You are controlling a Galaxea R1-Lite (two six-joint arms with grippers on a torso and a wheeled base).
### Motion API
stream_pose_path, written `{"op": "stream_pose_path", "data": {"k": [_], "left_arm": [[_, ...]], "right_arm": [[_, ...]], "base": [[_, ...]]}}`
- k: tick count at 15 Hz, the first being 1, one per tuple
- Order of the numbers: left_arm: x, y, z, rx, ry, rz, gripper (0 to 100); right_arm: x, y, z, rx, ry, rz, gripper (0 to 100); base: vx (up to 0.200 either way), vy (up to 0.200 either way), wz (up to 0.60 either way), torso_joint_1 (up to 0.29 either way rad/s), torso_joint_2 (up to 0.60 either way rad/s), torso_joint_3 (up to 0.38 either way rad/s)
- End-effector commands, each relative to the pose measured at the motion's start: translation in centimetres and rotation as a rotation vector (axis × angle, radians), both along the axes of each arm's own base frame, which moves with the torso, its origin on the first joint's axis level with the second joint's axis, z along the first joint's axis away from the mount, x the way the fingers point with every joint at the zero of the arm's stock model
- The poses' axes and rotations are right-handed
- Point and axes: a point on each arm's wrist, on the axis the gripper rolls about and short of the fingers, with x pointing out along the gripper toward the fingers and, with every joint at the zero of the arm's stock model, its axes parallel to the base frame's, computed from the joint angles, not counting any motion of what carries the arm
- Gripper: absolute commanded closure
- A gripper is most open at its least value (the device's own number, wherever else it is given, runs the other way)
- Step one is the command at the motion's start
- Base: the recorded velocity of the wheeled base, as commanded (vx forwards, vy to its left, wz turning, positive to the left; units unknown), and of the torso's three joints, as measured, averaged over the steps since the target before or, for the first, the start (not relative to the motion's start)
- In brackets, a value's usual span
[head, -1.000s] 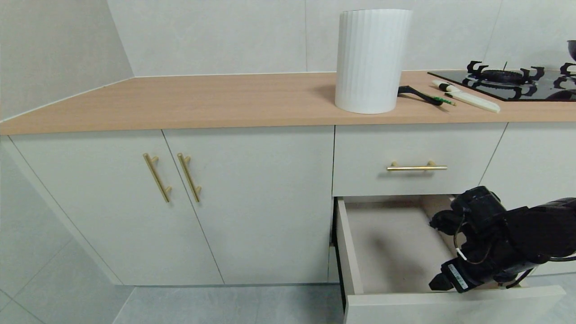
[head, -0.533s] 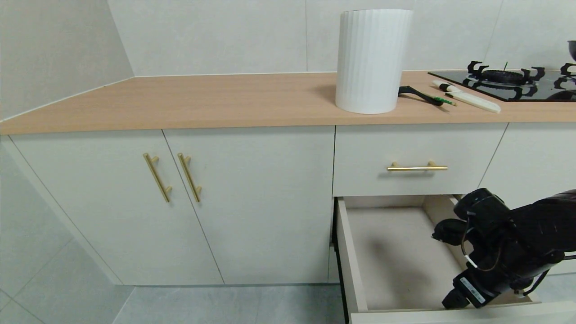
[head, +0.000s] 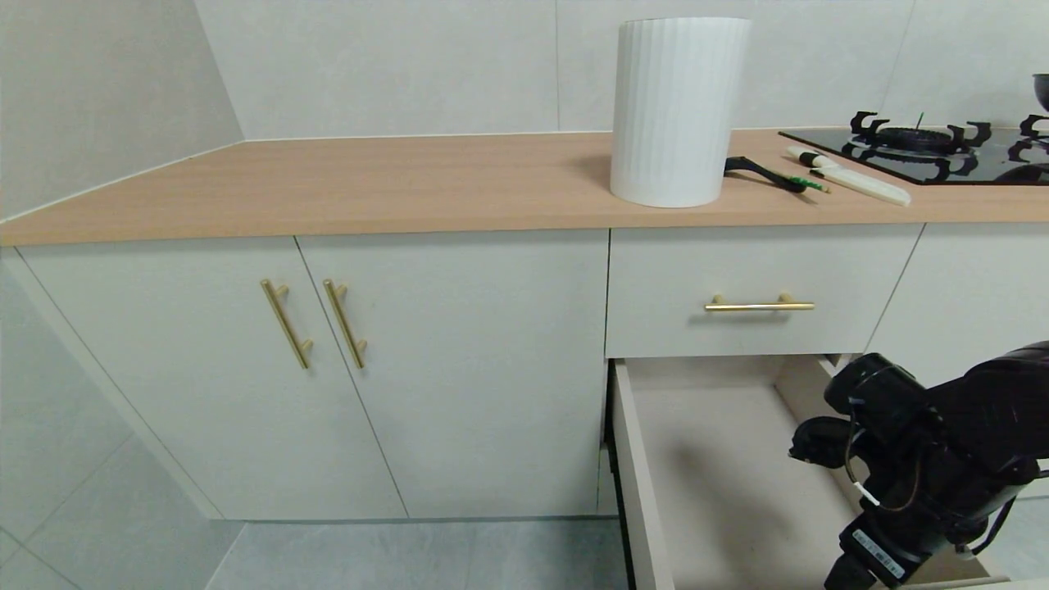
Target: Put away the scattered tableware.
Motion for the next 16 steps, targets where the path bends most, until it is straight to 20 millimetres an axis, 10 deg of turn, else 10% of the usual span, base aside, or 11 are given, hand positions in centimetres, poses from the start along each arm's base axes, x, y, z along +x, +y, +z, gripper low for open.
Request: {"op": "stream_pose_path", "data": {"k": [1, 7, 16], "left_arm": [[0.0, 0.0, 0.0, 0.000, 0.001, 0.000, 0], [0.0, 0.0, 0.0, 0.000, 0.001, 0.000, 0], [0.0, 0.0, 0.0, 0.000, 0.001, 0.000, 0]], "right_arm": [[0.6, 0.1, 0.8, 0.014, -0.050, -0.025, 0], [1.1, -0.3, 7.4, 0.230, -0.393, -0.271, 0], [1.1, -1.4, 8.6, 0.355, -0.717, -0.291, 0]], "base": [[0.000, 0.000, 0.00, 0.000, 0.00, 0.000], [0.000, 0.000, 0.00, 0.000, 0.00, 0.000], [0.000, 0.000, 0.00, 0.000, 0.00, 0.000]]}}
